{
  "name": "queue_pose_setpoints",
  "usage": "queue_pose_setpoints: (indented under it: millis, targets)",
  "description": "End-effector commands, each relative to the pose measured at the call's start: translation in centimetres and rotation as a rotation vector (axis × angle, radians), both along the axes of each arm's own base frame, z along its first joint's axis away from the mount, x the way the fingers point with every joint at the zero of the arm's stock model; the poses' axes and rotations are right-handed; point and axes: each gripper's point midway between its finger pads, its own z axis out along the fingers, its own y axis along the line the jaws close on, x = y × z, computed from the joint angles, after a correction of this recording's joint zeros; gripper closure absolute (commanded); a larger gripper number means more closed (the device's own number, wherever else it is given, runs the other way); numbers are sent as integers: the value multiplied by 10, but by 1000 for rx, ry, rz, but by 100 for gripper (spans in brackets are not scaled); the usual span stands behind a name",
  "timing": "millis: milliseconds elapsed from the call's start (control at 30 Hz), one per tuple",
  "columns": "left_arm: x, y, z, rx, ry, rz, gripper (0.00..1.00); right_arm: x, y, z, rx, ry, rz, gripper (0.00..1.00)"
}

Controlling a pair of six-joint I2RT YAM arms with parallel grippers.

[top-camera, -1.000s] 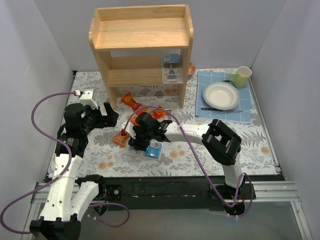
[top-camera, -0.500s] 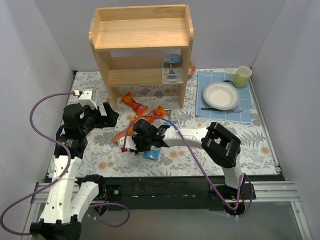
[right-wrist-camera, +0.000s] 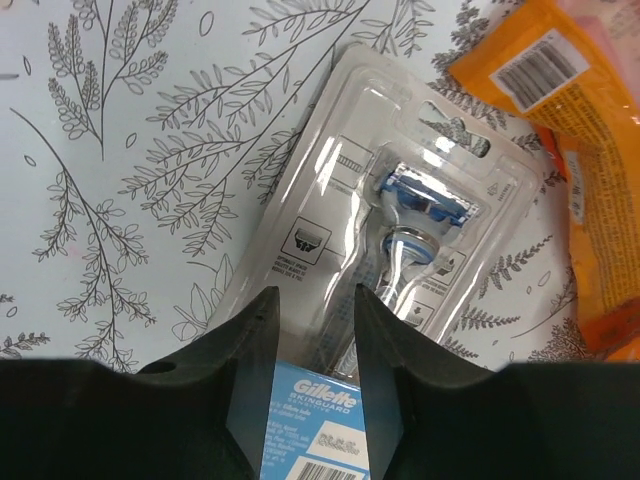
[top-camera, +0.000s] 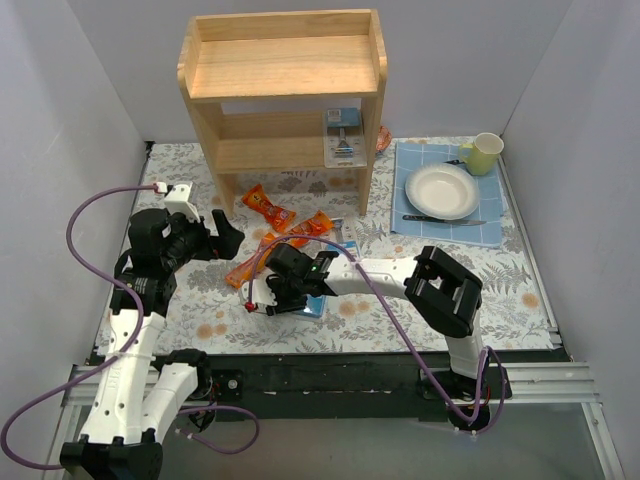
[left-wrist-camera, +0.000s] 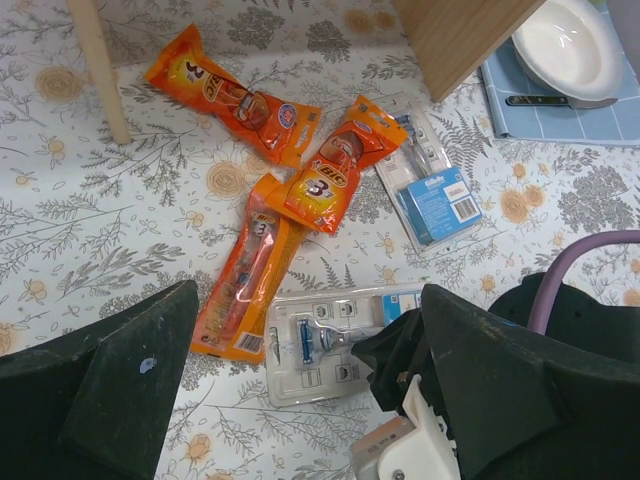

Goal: Place and organize the shaving razors onto the shelf

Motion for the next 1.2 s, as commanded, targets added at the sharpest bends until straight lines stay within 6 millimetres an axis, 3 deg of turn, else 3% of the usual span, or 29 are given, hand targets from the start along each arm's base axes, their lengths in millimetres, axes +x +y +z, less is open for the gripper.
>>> queue_pose_setpoints:
  millis: [0,133,467,533,600,700,800,900,933,967,1033,1067,1133,1167]
  targets:
    - [-2,-4,25,-4,-57,-36,7,7,11,38,58,12,-56,55]
    - [1,-5,29,-12,-62,-35,7,14,13,36,53,-2,-98,53]
    - [4,-7,46,-39,-89,-34,7,39,-3,-12,-64,-30,-149,51]
    - [4,-8,45,-40,-86,-41,7,33,-12,-22,-102,-18,-105,59]
    - [4,-9,44,-28,-89,-55,6,26,-23,-24,-133,-28,-19,73]
    - [-1,-14,39,-1,-90,-117,6,16,-45,-25,-186,-46,99,85]
    - [-12,-29,32,2,-80,-241,6,9,-75,-26,-207,-123,234,89]
    - [-21,-40,12,-31,-14,-322,7,13,-90,-14,-168,-233,294,91]
    - [-22,-42,5,-40,9,-334,8,17,-90,-8,-143,-270,291,91]
    - [-26,-46,-7,-61,43,-365,9,20,-89,11,-93,-316,286,92]
    - [-30,-52,-19,-88,84,-396,12,19,-99,19,-65,-360,304,94]
    - [-33,-56,-24,-88,84,-441,13,21,-96,44,0,-416,295,95]
    - [-31,-62,-32,-103,116,-483,14,15,-99,57,46,-431,302,97]
    - [-33,-69,-38,-123,145,-541,14,12,-99,83,110,-473,293,98]
